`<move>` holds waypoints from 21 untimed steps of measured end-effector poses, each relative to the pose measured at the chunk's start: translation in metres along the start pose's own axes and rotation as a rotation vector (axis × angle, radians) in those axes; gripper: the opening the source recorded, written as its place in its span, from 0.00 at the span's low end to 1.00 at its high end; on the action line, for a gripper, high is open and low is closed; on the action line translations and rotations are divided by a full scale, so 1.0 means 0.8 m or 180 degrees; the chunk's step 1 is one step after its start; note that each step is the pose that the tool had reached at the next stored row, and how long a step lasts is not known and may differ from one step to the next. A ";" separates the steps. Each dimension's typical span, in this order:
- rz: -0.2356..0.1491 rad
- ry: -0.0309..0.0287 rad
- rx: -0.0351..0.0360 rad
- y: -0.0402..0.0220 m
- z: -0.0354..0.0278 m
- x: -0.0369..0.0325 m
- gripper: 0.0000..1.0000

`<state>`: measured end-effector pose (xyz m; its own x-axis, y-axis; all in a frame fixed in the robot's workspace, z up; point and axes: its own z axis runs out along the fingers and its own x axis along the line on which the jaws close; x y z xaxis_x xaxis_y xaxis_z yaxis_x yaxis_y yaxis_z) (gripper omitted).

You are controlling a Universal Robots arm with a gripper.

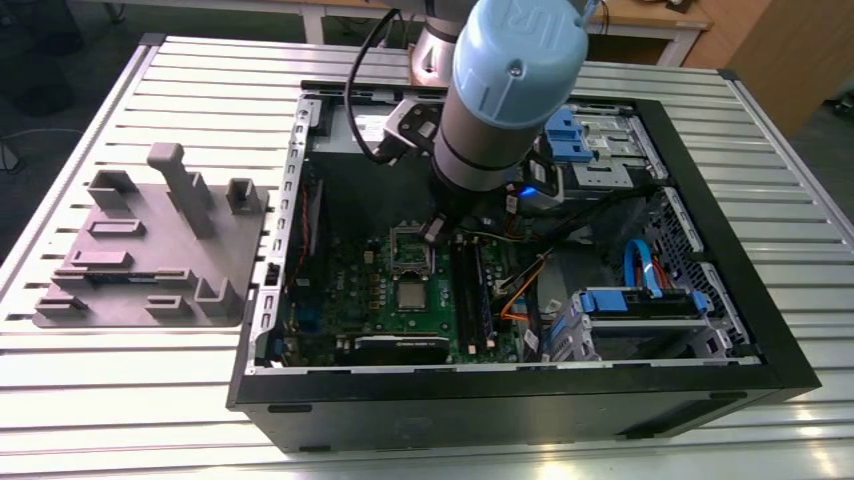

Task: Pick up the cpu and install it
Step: 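Close the cpu cover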

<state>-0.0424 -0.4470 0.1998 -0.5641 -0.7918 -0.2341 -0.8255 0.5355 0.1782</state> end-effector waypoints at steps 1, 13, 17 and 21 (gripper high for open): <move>0.0000 -0.0001 -0.0001 0.0007 0.0007 0.0006 0.10; 0.0005 0.0072 0.0035 0.0023 -0.0004 0.0012 0.10; 0.0009 0.0145 0.0074 0.0029 -0.0026 0.0007 0.10; 0.0011 0.0187 0.0095 0.0031 -0.0038 0.0005 0.10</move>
<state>-0.0447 -0.4469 0.2031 -0.5659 -0.8053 -0.1768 -0.8241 0.5462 0.1502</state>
